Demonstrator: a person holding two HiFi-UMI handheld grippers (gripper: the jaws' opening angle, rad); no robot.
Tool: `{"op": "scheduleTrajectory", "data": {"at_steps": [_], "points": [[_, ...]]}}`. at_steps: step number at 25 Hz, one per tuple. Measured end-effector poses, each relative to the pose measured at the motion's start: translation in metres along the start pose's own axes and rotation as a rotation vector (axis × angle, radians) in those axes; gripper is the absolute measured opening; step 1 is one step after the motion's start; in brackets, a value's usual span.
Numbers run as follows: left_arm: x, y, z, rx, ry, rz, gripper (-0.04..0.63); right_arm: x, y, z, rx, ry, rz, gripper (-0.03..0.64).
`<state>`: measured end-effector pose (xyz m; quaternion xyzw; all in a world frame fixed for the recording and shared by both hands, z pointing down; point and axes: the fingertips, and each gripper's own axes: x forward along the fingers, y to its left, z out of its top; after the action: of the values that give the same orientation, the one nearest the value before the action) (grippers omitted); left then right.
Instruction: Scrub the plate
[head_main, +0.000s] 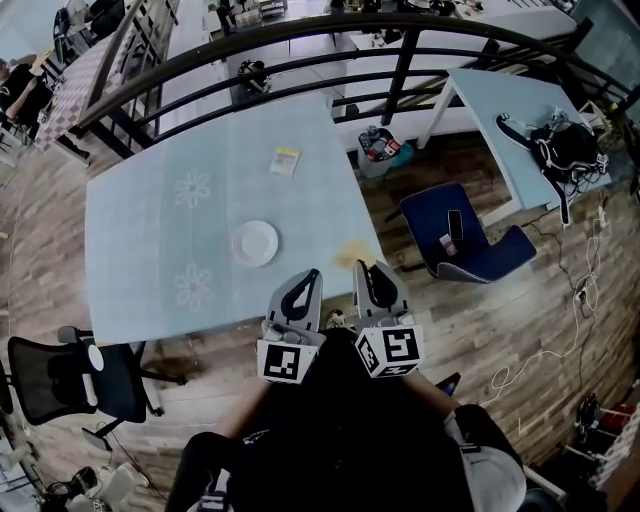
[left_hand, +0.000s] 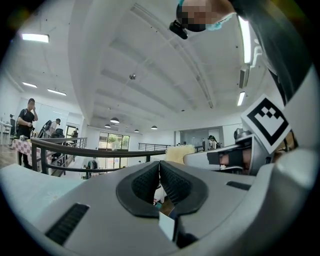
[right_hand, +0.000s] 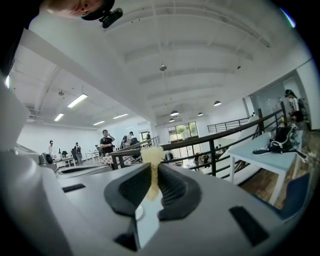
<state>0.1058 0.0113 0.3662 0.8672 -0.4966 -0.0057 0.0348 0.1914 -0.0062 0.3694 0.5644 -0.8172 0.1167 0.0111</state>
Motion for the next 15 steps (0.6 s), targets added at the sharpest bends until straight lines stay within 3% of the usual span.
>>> {"op": "scheduleTrajectory", "data": {"at_steps": [15], "points": [[-0.015, -0.003, -0.003, -0.003, -0.007, 0.032, 0.014, -0.006, 0.014, -0.003, -0.046, 0.000, 0.042, 0.046]]}}
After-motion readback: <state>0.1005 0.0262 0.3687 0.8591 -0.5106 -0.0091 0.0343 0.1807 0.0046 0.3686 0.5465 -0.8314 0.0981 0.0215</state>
